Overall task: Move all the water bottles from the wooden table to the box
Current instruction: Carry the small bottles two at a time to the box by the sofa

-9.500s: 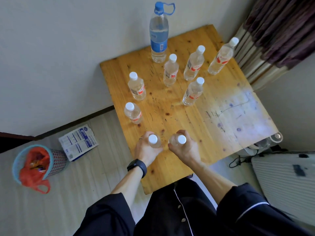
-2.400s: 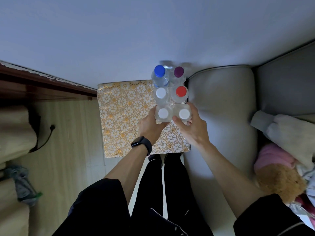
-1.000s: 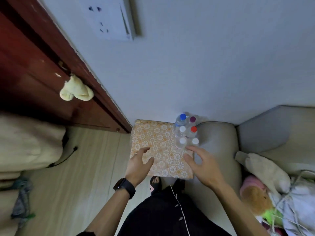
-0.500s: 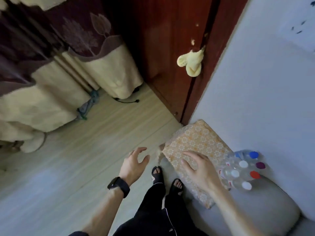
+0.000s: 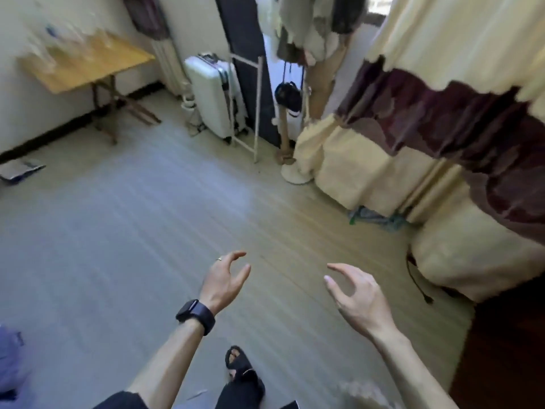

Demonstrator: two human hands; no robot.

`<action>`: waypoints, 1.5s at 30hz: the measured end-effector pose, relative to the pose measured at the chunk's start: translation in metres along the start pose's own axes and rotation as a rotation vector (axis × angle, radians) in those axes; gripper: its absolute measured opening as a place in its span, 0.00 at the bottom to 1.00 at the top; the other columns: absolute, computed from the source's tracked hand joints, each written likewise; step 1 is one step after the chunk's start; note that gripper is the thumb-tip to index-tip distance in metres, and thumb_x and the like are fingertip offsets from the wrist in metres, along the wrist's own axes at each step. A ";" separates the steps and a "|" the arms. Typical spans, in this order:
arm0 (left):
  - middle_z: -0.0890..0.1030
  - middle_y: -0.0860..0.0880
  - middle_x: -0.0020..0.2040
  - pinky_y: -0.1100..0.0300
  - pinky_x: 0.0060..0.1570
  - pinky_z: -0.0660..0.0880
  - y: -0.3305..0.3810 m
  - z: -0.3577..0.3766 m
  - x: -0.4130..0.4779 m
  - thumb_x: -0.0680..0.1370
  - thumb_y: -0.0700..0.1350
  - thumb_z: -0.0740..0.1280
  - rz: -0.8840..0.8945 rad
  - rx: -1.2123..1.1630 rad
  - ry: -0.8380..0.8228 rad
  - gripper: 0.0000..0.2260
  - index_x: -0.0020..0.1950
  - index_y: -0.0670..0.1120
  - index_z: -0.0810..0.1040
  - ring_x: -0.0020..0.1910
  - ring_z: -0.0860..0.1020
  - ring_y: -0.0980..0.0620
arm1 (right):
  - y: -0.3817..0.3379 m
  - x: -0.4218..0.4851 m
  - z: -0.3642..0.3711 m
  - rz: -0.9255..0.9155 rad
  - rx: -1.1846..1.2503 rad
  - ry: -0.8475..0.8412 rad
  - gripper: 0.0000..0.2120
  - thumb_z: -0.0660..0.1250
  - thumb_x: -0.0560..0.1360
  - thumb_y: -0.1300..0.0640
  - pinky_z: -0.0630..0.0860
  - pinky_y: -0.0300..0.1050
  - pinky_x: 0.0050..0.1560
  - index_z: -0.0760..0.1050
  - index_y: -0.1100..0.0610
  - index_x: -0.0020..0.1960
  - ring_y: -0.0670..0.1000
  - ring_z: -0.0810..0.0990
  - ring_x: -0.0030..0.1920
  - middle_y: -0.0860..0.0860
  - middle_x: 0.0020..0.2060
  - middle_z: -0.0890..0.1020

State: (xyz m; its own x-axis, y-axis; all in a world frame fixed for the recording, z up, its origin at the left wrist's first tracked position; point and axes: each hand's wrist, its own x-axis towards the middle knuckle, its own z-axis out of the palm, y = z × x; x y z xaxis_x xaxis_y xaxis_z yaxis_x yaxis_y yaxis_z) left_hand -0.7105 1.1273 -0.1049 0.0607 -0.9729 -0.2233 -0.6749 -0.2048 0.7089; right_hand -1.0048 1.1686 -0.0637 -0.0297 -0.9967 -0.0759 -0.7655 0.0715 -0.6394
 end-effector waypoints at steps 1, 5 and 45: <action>0.81 0.50 0.63 0.59 0.60 0.70 -0.016 -0.022 0.004 0.80 0.52 0.69 -0.040 -0.011 0.056 0.15 0.66 0.51 0.78 0.64 0.77 0.50 | -0.024 0.021 0.012 -0.064 -0.012 -0.025 0.14 0.71 0.77 0.47 0.68 0.40 0.64 0.82 0.50 0.60 0.48 0.78 0.62 0.46 0.58 0.83; 0.81 0.52 0.63 0.62 0.60 0.69 -0.071 -0.104 0.026 0.79 0.53 0.69 -0.142 -0.052 0.198 0.15 0.65 0.53 0.78 0.65 0.77 0.51 | -0.123 0.091 0.069 -0.263 -0.006 -0.113 0.15 0.71 0.76 0.46 0.69 0.42 0.66 0.81 0.49 0.62 0.49 0.77 0.64 0.46 0.59 0.82; 0.79 0.58 0.56 0.60 0.60 0.72 -0.218 -0.757 0.521 0.77 0.52 0.71 -0.066 0.128 0.969 0.14 0.63 0.58 0.79 0.60 0.77 0.54 | -0.785 0.749 0.320 -0.999 0.092 0.002 0.26 0.57 0.73 0.30 0.67 0.41 0.64 0.73 0.38 0.68 0.49 0.72 0.67 0.39 0.64 0.78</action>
State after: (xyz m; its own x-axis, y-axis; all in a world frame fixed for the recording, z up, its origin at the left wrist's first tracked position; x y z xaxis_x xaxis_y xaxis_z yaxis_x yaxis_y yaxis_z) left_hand 0.0252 0.5836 0.1310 0.6404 -0.6384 0.4270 -0.7196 -0.3045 0.6241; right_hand -0.2201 0.3788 0.1363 0.5984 -0.6015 0.5293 -0.3873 -0.7955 -0.4661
